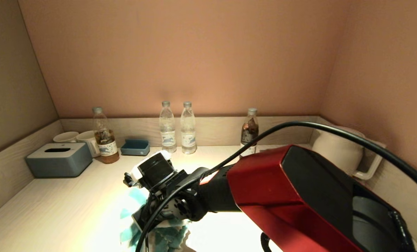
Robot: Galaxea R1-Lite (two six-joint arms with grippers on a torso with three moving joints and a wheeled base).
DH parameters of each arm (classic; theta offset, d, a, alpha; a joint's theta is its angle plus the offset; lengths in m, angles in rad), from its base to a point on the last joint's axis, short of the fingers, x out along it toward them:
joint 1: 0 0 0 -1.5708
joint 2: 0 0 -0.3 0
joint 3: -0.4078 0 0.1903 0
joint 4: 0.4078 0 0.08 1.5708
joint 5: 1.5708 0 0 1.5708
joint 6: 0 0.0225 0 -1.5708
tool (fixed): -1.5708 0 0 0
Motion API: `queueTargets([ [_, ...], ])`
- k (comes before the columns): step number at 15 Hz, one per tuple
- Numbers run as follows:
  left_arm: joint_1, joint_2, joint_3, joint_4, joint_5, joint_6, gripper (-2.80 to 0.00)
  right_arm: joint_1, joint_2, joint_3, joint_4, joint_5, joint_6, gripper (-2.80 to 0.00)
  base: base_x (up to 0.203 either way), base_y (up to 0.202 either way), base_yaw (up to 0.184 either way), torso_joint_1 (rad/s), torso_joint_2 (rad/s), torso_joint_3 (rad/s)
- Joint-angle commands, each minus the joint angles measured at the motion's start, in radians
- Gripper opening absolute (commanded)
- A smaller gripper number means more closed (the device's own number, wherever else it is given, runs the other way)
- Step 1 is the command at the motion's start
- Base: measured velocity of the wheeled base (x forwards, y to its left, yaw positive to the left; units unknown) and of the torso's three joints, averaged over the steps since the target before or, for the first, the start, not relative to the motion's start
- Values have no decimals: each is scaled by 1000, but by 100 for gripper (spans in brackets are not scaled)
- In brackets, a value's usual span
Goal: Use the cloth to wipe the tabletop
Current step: Sweep the stains on the table
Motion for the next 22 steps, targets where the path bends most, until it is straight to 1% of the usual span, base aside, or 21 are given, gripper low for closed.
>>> queueTargets([
  [1, 0, 1, 0, 0, 0, 0, -280, -3, 10, 3, 4, -4, 5, -280, 0, 0, 0, 0, 0, 0],
  [2, 0, 1, 0, 0, 0, 0, -280, -25, 14, 11, 8, -26, 35, -280, 0, 0, 0, 0, 0, 0],
  [3, 0, 1, 0, 0, 0, 0, -280, -33, 9, 26, 10, -34, 48, -280, 0, 0, 0, 0, 0, 0],
  [5, 0, 1, 0, 0, 0, 0, -280, -52, -13, 61, 10, -48, 59, -280, 0, 0, 0, 0, 0, 0],
  [7, 0, 1, 0, 0, 0, 0, -280, -74, -56, 140, 8, -83, 67, -280, 0, 0, 0, 0, 0, 0],
  [9, 0, 1, 0, 0, 0, 0, -280, -80, -61, 146, 7, -89, 70, -280, 0, 0, 0, 0, 0, 0],
  [10, 0, 1, 0, 0, 0, 0, -280, -98, -87, 179, 5, -90, 71, -280, 0, 0, 0, 0, 0, 0],
  [12, 0, 1, 0, 0, 0, 0, -280, -149, -189, 319, 1, -92, 74, -280, 0, 0, 0, 0, 0, 0],
  [14, 0, 1, 0, 0, 0, 0, -280, -184, -220, 357, -1, -93, 75, -280, 0, 0, 0, 0, 0, 0],
  [17, 0, 1, 0, 0, 0, 0, -280, -284, -294, 493, -19, -90, 75, -280, 0, 0, 0, 0, 0, 0],
  [19, 0, 1, 0, 0, 0, 0, -280, -305, -312, 522, -40, -89, 74, -280, 0, 0, 0, 0, 0, 0],
  [21, 0, 1, 0, 0, 0, 0, -280, -357, -361, 624, -70, -91, 69, -280, 0, 0, 0, 0, 0, 0],
  [22, 0, 1, 0, 0, 0, 0, -280, -387, -382, 646, -76, -93, 67, -280, 0, 0, 0, 0, 0, 0],
])
